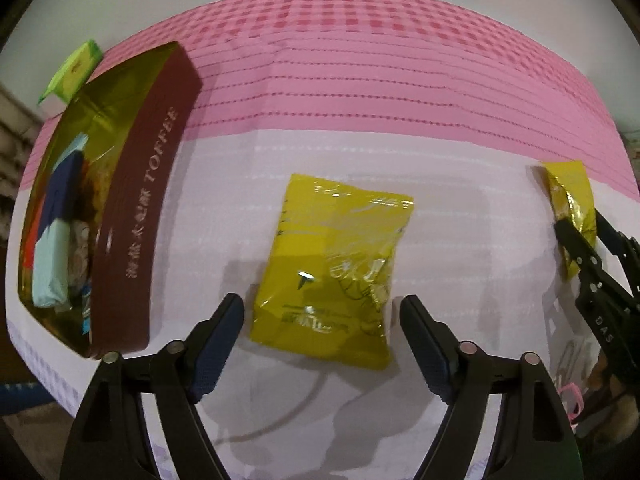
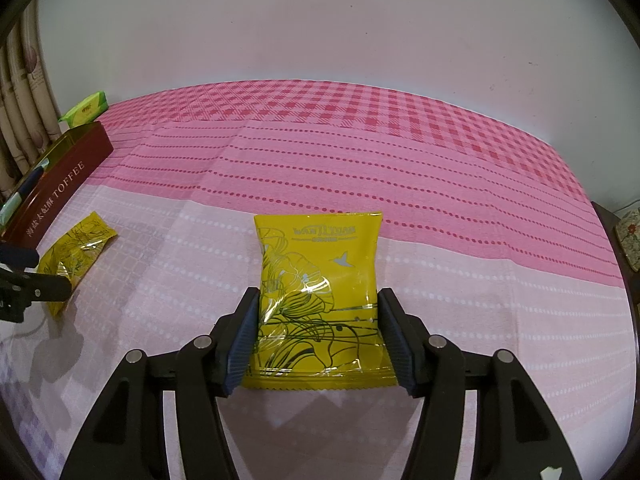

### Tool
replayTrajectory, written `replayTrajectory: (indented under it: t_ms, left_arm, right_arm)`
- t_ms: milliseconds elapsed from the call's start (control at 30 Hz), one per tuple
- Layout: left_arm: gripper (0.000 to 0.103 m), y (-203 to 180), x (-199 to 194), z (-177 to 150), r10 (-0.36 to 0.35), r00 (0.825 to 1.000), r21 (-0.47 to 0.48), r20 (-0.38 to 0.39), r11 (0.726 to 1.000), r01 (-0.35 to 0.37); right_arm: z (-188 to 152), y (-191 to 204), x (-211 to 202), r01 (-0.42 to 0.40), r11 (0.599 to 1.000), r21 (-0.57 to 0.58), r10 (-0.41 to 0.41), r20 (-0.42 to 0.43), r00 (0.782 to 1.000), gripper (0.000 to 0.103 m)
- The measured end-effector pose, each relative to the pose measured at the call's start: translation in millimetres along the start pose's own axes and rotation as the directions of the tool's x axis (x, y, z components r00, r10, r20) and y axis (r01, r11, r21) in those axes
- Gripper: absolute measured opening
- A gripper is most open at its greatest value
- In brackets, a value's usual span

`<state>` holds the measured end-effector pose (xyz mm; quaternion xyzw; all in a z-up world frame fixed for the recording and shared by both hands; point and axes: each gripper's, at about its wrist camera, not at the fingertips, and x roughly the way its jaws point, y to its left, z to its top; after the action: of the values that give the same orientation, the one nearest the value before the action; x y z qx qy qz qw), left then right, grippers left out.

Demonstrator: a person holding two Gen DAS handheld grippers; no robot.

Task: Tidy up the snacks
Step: 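Grasp the other yellow packet with left gripper while right gripper holds its yellow packet, then carry the yellow packet into the tin and open the left gripper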

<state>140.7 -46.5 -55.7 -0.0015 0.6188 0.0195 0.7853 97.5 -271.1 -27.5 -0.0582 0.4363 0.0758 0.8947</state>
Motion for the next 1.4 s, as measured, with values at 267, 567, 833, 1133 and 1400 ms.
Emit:
replayTrajectory:
  t_ms: [267, 567, 833, 1133, 1400]
  left_arm:
    - [0.062, 11, -2, -5, -0.023, 0.999, 0.003, 0.025, 1.0, 0.023]
    - [0.054, 10, -2, 4, -0.048, 0.997, 0.001, 0.055, 0.999, 0.048]
    - [0.053, 8, -13, 2, -0.08, 0.994, 0.016, 0.077, 0.997, 0.079]
    - [0.053, 17, -43, -1, -0.112, 0.986, 0.024, 0.123, 0.994, 0.109]
    - [0.053, 33, -70, -3, -0.087, 0.98, 0.03, 0.181, 0.996, 0.082]
  right_arm:
    - [0, -2, 0, 0.001, 1.0, 0.007, -0.001, -0.001, 1.0, 0.056]
    - [0, -2, 1, 0.012, 1.0, 0.009, -0.012, -0.002, 1.0, 0.056]
    - [-1, 1, 0, 0.042, 0.998, 0.039, -0.041, -0.003, 0.999, 0.055]
    - [-1, 2, 0, 0.051, 0.998, 0.033, -0.051, -0.002, 0.999, 0.054]
    - [-1, 4, -1, 0.066, 0.997, 0.04, -0.066, -0.003, 0.998, 0.053]
